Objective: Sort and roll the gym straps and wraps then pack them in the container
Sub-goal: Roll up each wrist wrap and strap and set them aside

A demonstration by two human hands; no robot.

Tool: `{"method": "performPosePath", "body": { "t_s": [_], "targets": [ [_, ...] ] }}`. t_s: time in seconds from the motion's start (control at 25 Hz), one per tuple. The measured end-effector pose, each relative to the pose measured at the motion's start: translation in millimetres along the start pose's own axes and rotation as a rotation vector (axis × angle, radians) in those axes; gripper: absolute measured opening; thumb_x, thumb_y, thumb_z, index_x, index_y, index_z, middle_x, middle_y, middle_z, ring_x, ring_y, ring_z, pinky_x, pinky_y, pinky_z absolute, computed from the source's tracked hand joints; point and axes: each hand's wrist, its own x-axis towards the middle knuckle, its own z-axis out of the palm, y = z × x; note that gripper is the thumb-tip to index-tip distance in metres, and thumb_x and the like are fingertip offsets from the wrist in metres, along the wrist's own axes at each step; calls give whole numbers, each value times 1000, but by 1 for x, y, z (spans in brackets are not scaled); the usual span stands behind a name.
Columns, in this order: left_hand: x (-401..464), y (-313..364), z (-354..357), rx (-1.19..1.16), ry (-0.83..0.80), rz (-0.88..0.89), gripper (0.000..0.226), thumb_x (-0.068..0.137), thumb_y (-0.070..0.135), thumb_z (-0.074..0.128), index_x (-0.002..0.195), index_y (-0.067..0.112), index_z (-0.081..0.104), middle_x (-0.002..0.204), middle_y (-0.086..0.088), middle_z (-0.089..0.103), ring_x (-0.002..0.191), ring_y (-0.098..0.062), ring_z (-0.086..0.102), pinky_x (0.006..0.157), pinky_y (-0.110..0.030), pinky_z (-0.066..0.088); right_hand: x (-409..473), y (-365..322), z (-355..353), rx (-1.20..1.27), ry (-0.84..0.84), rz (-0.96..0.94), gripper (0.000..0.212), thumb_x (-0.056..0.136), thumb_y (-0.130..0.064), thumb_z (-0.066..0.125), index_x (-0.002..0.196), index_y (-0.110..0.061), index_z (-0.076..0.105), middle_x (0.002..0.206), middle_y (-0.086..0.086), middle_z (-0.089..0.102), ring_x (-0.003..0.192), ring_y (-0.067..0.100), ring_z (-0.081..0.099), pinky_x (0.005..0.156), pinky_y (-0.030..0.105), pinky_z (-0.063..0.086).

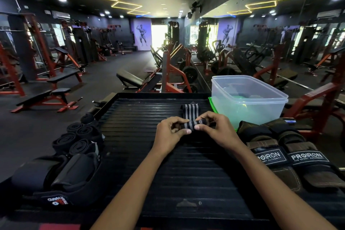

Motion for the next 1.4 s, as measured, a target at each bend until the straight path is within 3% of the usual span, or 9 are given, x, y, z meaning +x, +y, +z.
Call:
{"method": "performPosePath", "body": {
  "t_s": [0.12,0.24,0.4,0.56,0.76,1.0,1.12,1.24,1.4],
  "targets": [
    [0,-1,-1,118,7,56,21,77,10,78,96,18,75,93,6,71,88,-11,66,79,-12,48,0,2,2,-95,-25,-38,11,82,-22,75,83,-17,65,76,-7,64,69,8,58,65,21,46],
    [-1,-3,0,182,-14,81,16,84,14,71,100,12,74,93,2,71,86,-15,64,77,-18,48,1,5,1,-186,-19,-96,17,85,-29,71,80,-15,63,74,-7,59,71,9,54,64,23,41],
    [-1,-4,1,167,-75,69,15,89,14,65,103,11,71,93,5,68,91,-11,63,76,-9,43,1,0,-3,-5,-69,-90,20,77,-15,79,94,-16,68,85,3,67,80,15,63,74,26,50],
    [-3,0,1,111,-116,84,27,87,14,69,113,19,67,103,5,70,95,-6,63,82,-11,46,1,2,-4,35,-46,-64,16,80,-13,76,87,-18,62,79,4,68,77,22,64,74,35,51],
    [-4,1,1,141,-64,151,20,83,10,70,101,20,71,97,6,71,90,-11,62,81,-20,47,0,1,-4,59,-85,-59,15,84,-17,73,85,-14,58,73,2,66,69,23,62,67,33,49],
    [-3,0,4,198,-41,95,16,86,16,69,101,20,71,99,8,69,97,-11,56,81,-10,40,1,7,-5,7,-105,-55,26,70,-15,83,85,-18,62,84,3,67,81,29,62,76,48,51],
    [-3,-1,4,154,-48,51,13,87,19,69,98,25,71,96,9,70,92,-7,58,82,-18,45,1,7,-3,-58,-81,-73,21,72,-18,83,85,-17,66,82,-1,68,79,23,63,74,43,52],
    [-3,2,5,79,-34,-45,7,88,20,68,94,21,71,91,0,71,72,5,53,69,-7,42,1,4,-3,-157,-38,-143,24,71,-18,84,90,-15,71,84,-4,66,79,14,61,72,30,50],
    [-3,1,8,77,-29,-70,12,87,25,69,95,17,71,91,-4,71,70,5,55,65,-6,42,3,7,-5,-213,-35,-176,25,72,-17,83,95,-13,74,87,-2,65,79,8,60,69,15,44]
  ]
}}
